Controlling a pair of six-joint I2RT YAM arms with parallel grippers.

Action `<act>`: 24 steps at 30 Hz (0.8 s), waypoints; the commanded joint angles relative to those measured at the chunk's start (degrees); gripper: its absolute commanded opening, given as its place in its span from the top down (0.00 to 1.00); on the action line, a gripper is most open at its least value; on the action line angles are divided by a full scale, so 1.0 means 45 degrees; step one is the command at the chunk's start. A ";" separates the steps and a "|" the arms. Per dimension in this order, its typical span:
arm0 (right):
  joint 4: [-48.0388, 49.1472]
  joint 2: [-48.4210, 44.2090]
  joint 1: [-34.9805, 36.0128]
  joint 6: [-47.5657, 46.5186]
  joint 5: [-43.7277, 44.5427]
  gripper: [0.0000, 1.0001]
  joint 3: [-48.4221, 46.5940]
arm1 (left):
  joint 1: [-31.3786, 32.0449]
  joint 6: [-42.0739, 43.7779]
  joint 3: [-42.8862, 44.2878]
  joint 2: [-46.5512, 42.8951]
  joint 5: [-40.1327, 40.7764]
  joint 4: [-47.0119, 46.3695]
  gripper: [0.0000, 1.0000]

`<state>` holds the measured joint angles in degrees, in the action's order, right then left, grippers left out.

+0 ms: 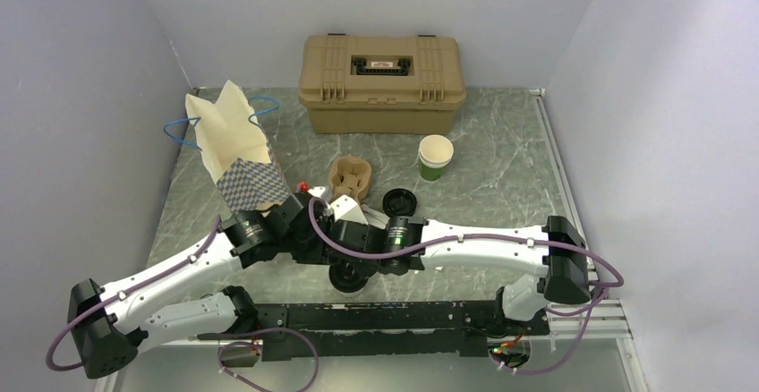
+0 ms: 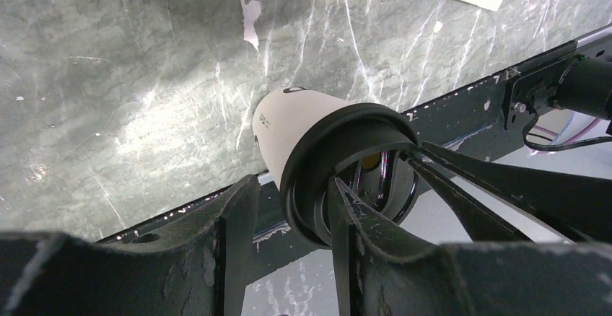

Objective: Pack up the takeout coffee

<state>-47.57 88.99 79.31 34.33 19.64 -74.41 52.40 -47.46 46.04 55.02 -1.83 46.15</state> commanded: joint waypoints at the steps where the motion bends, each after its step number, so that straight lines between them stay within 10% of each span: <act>1: 0.0155 -0.0575 0.0091 -0.0627 -0.0078 0.85 -0.0084 | 0.0018 0.0204 0.0782 0.0157 0.0281 0.0087 0.54; 24: 0.2208 -0.2361 0.0071 -0.1482 -0.1783 0.27 0.0992 | 0.0032 0.1368 0.3664 -0.0440 0.2471 0.2841 0.37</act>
<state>-41.67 78.74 79.33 29.39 13.80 -70.26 52.42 -43.66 57.69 54.22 3.53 54.72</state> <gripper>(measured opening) 0.698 0.604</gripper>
